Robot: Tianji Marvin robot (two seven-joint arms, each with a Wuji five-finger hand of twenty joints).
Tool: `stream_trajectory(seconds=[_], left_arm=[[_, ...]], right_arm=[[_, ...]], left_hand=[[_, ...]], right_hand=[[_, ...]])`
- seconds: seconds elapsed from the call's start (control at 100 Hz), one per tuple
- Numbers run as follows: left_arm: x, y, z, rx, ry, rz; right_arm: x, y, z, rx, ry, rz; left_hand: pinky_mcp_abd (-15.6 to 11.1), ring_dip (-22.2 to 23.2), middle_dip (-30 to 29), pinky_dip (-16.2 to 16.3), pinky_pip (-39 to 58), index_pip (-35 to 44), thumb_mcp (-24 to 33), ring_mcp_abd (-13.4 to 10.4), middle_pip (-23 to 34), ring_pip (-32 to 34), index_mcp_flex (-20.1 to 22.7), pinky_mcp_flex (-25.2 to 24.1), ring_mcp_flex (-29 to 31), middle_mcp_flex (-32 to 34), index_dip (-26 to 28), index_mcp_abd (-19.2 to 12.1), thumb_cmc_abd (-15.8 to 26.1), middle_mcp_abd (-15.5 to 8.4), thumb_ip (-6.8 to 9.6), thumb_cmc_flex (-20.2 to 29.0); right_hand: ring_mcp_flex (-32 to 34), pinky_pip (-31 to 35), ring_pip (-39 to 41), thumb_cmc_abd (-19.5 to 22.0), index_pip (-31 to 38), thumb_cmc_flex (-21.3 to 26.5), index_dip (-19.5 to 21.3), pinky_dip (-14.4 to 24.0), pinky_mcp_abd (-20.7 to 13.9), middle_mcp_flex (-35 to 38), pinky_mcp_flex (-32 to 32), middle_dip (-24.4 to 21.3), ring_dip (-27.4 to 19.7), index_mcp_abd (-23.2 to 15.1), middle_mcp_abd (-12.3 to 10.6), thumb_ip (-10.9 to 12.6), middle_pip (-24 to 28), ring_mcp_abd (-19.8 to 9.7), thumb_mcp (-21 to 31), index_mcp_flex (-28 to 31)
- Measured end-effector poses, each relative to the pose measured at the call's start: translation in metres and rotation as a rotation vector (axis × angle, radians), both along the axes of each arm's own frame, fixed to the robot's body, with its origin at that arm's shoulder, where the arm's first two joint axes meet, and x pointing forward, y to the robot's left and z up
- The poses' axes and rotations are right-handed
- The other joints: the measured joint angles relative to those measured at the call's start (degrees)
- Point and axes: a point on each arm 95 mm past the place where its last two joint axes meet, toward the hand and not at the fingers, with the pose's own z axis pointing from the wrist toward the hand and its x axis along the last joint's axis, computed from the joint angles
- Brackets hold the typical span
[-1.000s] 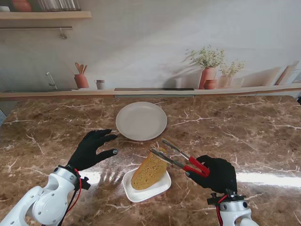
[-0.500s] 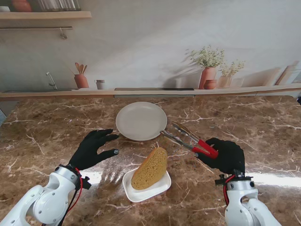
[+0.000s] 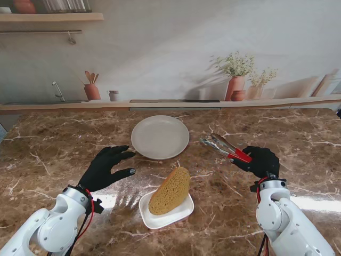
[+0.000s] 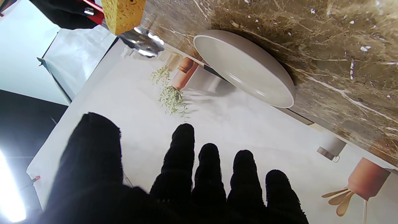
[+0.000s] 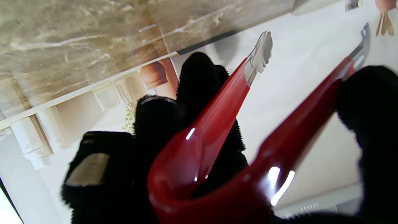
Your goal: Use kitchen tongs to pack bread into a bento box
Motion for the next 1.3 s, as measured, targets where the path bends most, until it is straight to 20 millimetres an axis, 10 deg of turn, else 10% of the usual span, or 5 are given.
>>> stream_trajectory(seconds=[0.66, 0.88, 1.05, 1.3], left_arm=[[0.000, -0.001, 0.001, 0.002, -0.003, 0.002], [0.000, -0.001, 0.000, 0.001, -0.003, 0.002], [0.000, -0.001, 0.000, 0.002, -0.003, 0.002], [0.000, -0.002, 0.000, 0.000, -0.003, -0.001]], right_arm=[[0.002, -0.005, -0.045, -0.056, 0.224, -0.053], [0.002, -0.005, -0.044, -0.070, 0.260, -0.056], [-0.007, -0.004, -0.039, -0.057, 0.261, -0.050], [-0.024, 0.005, -0.003, -0.053, 0.153, 0.040]], left_hand=[[0.00, 0.00, 0.00, 0.02, 0.00, 0.00, 0.00, 0.00, 0.00, 0.00, 0.00, 0.00, 0.00, 0.00, 0.00, -0.01, 0.00, 0.00, 0.00, 0.00], [0.00, 0.00, 0.00, 0.02, 0.00, 0.00, 0.00, 0.00, 0.00, 0.00, 0.00, 0.00, 0.00, 0.00, 0.00, -0.01, 0.00, 0.00, 0.00, 0.00], [0.00, 0.00, 0.00, 0.02, 0.00, 0.00, 0.00, 0.00, 0.00, 0.00, 0.00, 0.00, 0.00, 0.00, 0.00, -0.01, 0.00, 0.00, 0.00, 0.00], [0.00, -0.01, 0.00, 0.04, 0.00, 0.00, 0.00, 0.00, 0.00, 0.00, 0.00, 0.00, 0.00, 0.00, 0.00, -0.01, 0.00, 0.00, 0.00, 0.00]], right_hand=[[-13.94, -16.75, -18.05, -0.07, -6.93, 3.45, 0.90, 2.62, 0.17, -15.29, -20.87, -1.10, -2.12, -2.44, -2.45, -0.02, -4.12, -0.56, -0.51, -12.82], [-26.26, -36.63, -21.51, 1.80, -13.07, 2.77, 1.20, 2.51, 0.18, -27.74, -35.00, -5.00, -2.21, -2.41, -2.78, 0.06, -10.23, -4.28, 1.35, -23.58], [-38.96, -53.77, -47.30, 3.70, -18.25, -0.80, 1.78, -4.50, -1.25, -41.33, -43.75, -12.07, -15.87, -1.00, -2.53, 0.12, -18.11, -1.07, 1.66, -31.35], [-41.10, -66.50, -58.46, 6.12, -19.82, -4.42, 1.13, -15.34, -5.28, -44.49, -44.65, -21.10, -26.20, -0.17, -1.77, 0.12, -24.39, -1.31, 2.29, -33.20]])
